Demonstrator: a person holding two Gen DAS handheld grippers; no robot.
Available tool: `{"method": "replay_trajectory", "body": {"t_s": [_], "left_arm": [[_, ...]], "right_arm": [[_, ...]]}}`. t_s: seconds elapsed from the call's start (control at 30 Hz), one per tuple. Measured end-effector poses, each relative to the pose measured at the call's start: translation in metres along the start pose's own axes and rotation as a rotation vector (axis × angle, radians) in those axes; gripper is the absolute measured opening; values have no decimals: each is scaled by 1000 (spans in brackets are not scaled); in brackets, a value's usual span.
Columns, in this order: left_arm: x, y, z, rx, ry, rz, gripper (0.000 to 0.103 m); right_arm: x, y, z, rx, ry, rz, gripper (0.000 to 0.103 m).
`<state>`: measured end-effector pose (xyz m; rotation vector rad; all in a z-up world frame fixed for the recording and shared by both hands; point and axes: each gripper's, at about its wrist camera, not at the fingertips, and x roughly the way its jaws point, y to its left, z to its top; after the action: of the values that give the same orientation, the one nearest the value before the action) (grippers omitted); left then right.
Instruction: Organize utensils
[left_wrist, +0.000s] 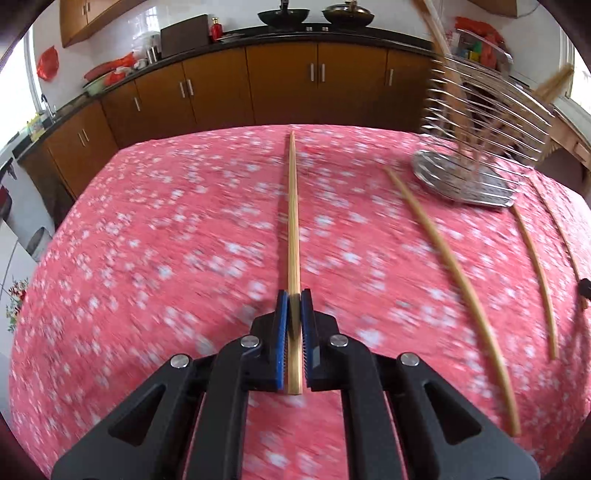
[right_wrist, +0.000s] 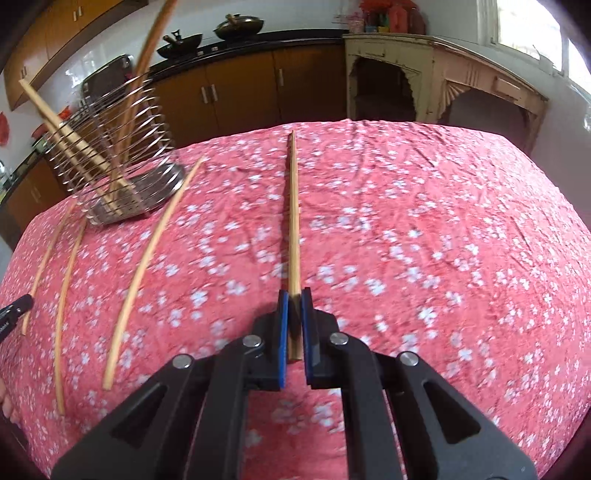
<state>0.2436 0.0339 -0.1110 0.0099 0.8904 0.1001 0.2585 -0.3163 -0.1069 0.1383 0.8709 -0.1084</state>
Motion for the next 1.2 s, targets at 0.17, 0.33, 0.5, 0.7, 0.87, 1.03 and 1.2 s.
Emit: {"method": "replay_trajectory", "body": {"t_s": [0.17, 0.33, 0.5, 0.7, 0.87, 1.03, 1.2], "left_arm": [[-6, 17, -5, -29, -8, -93, 13], [-23, 13, -23, 33, -50, -94, 53], [-17, 7, -32, 43, -13, -69, 53], [-9, 13, -30, 35, 4, -52, 53], [-14, 8, -29, 35, 4, -52, 53], [-16, 7, -29, 32, 3, -53, 53], [-16, 7, -30, 31, 3, -54, 53]], "right_arm": [[-7, 0, -5, -13, -1, 26, 10], [-14, 3, -17, -39, 7, 25, 10], [-16, 5, -22, -53, 6, 9, 10], [-16, 6, -22, -54, 7, 10, 10], [-15, 4, -21, -48, 7, 17, 10], [-15, 2, -21, -40, 8, 26, 10], [-15, 2, -21, -32, 8, 32, 10]]}}
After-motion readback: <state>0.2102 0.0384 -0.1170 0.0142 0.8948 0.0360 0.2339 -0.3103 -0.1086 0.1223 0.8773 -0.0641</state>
